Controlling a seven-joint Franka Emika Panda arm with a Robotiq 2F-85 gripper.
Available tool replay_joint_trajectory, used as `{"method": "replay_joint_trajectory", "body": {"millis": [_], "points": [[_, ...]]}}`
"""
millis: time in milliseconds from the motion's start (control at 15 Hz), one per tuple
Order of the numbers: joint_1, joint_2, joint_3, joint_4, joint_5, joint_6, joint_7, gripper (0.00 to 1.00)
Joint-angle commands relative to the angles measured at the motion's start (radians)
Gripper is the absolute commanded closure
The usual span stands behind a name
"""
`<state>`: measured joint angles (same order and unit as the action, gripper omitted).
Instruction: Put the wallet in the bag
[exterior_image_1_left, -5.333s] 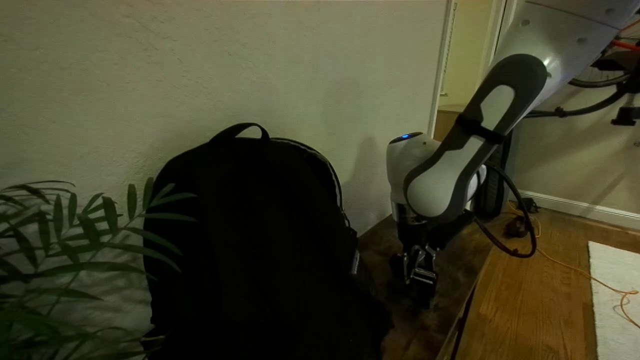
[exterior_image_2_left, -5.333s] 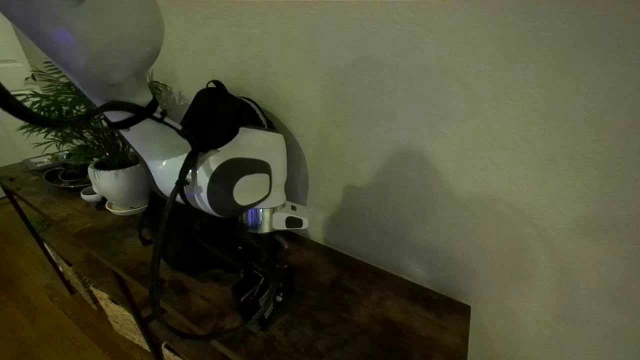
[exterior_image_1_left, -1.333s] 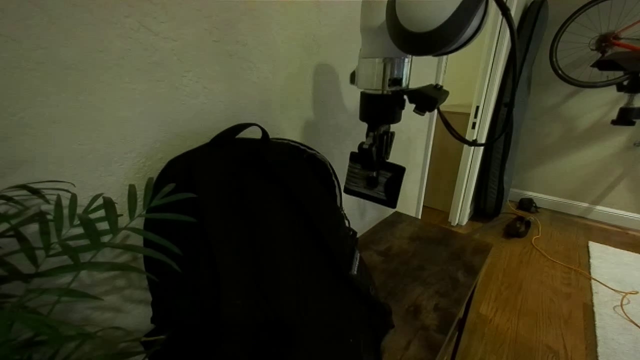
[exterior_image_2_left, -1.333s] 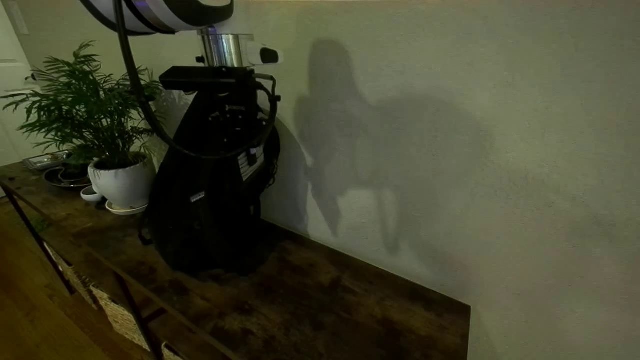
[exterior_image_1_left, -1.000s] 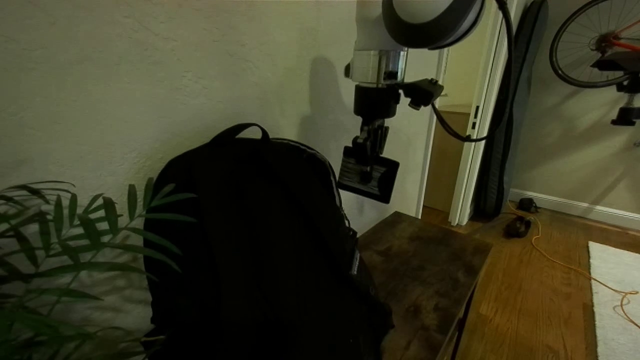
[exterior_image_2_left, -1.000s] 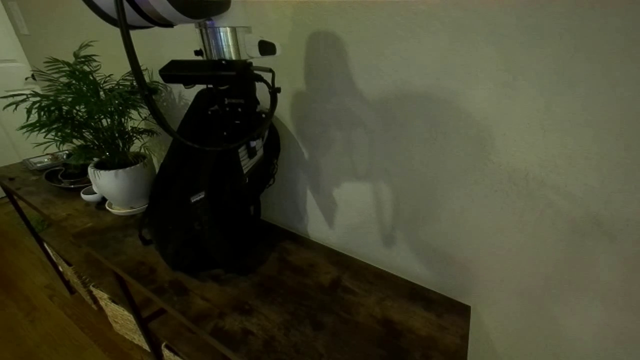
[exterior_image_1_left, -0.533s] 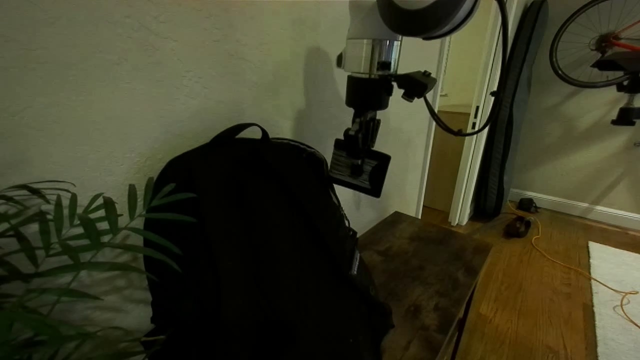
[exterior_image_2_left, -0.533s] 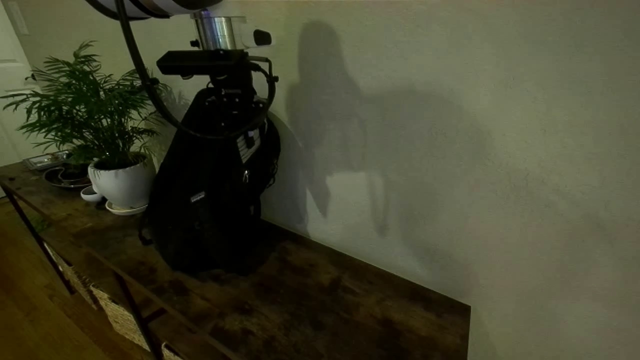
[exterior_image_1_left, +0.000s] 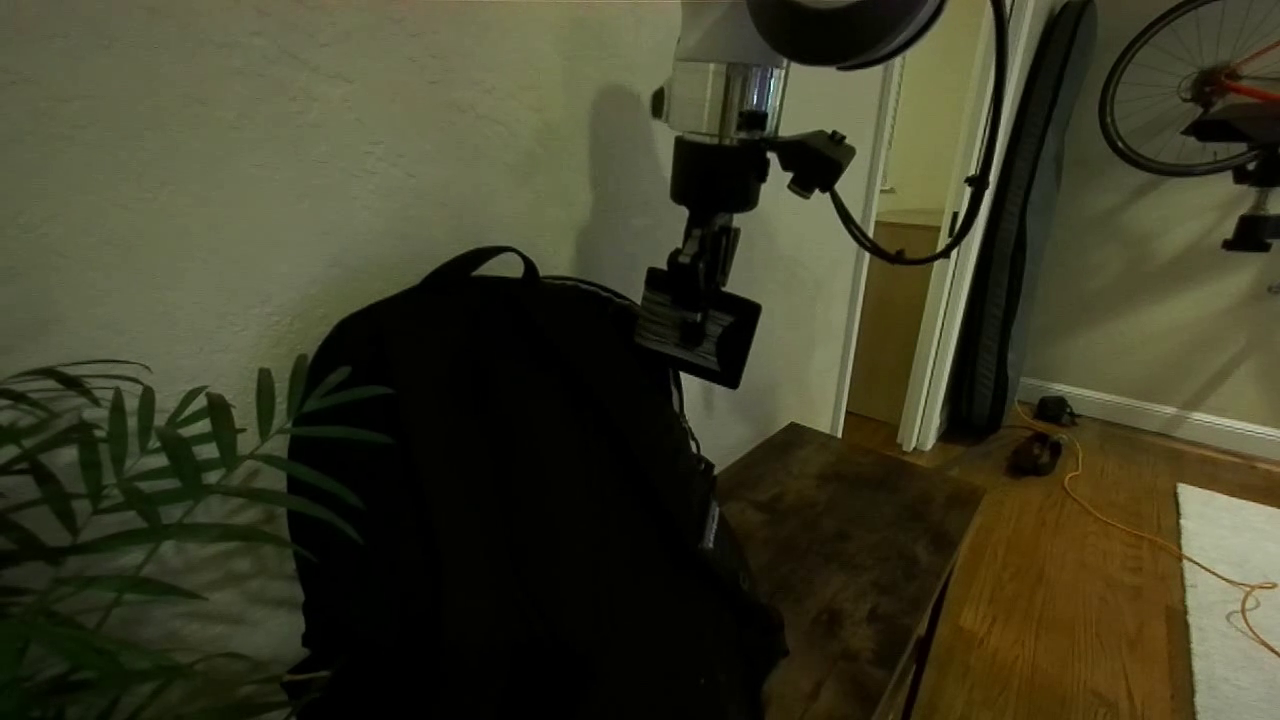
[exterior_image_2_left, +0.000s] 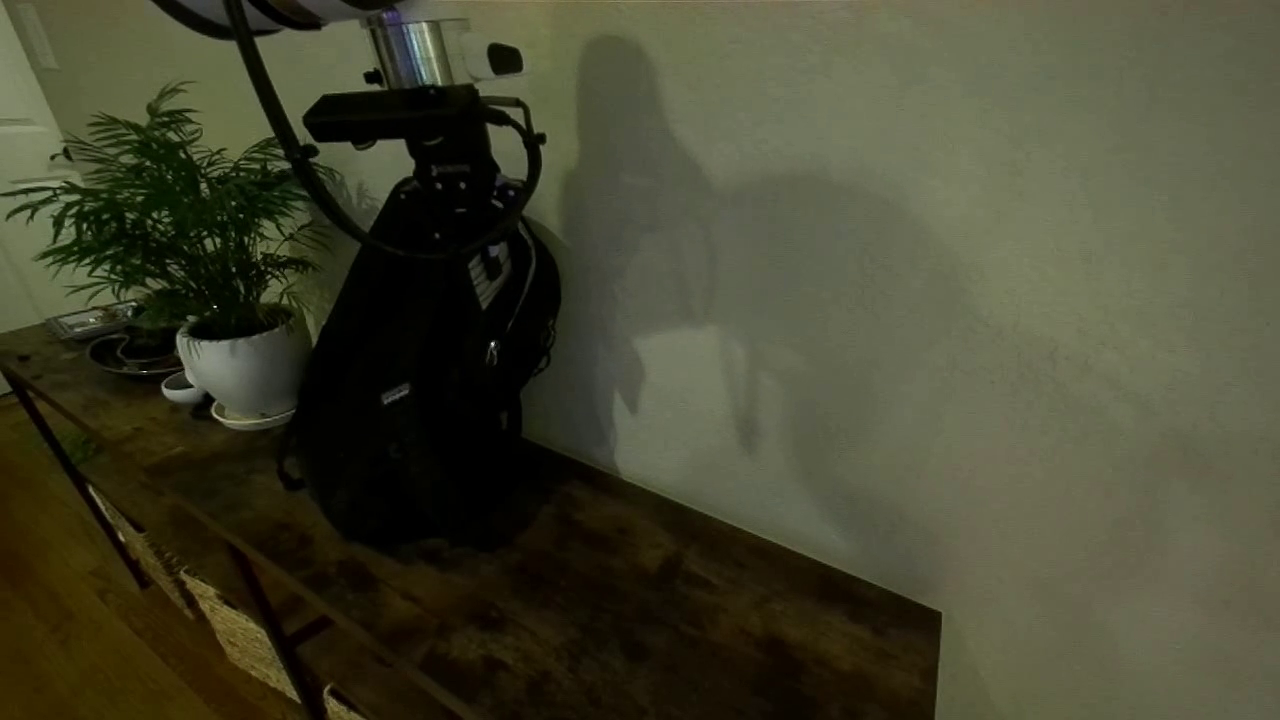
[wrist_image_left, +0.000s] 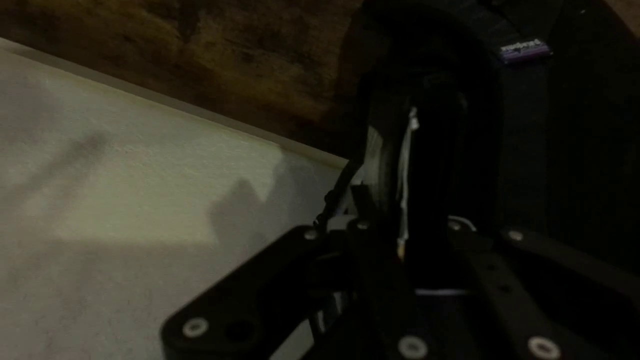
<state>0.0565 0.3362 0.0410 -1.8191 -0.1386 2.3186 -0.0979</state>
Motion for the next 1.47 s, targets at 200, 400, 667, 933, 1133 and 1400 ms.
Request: {"method": "replay_joint_trajectory", "body": {"millis": [200,400,667,933,1133,1400], "points": [[0.015,0.023,-0.001,0.006,-0.078,0.095,-0.044,0.93],[0.017,0.051,0.002,0.018,-0.099,0.125,-0.066,0.93],[0.01,0.089,0.011,0.044,-0.101,0.175,-0.132,0.93],[-0.003,0.113,0.029,0.072,-0.077,0.223,-0.202,0.93],[-0.016,0.128,0.05,0.1,-0.044,0.232,-0.244,0.93],[-0.056,0.146,0.1,0.118,0.039,0.238,-0.331,0.93]]}}
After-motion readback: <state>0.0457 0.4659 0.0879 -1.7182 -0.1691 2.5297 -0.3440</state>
